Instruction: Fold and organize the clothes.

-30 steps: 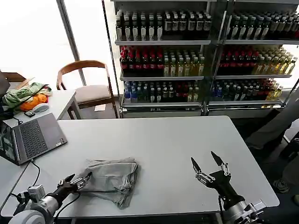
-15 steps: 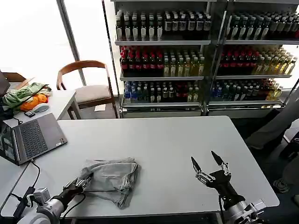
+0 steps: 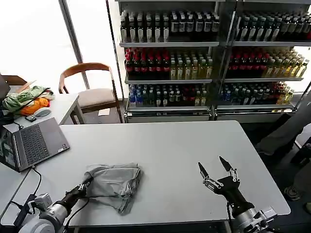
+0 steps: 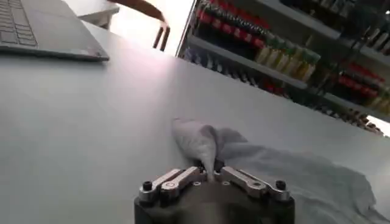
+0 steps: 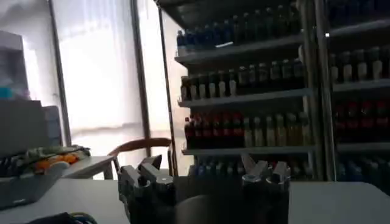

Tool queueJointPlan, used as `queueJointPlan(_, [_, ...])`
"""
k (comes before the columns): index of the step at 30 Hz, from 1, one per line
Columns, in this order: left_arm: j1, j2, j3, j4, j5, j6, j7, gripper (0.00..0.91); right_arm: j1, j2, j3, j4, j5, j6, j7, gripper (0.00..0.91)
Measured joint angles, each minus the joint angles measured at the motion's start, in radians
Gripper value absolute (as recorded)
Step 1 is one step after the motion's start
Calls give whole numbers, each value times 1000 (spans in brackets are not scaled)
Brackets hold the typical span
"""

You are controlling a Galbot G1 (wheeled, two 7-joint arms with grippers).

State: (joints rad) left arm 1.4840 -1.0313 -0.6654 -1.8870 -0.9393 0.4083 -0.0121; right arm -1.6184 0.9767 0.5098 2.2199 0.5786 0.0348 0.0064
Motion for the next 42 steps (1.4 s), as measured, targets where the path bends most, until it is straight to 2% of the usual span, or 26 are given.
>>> queueJointPlan(14, [-18, 69, -167, 68, -70, 10, -20, 0, 19, -14, -14, -12, 8, 4, -1, 907])
queueJointPlan(28, [11, 251, -384, 99, -78, 80, 1, 0, 43, -15, -39, -21, 12, 8, 0, 907])
queueJointPlan(35, [3, 323, -399, 23, -78, 122, -31, 10, 38, -9, -33, -26, 10, 7, 2, 907])
queueJointPlan(42, [-23, 368, -310, -79, -54, 145, -84, 10, 29, 5, -27, -33, 1, 1, 4, 907])
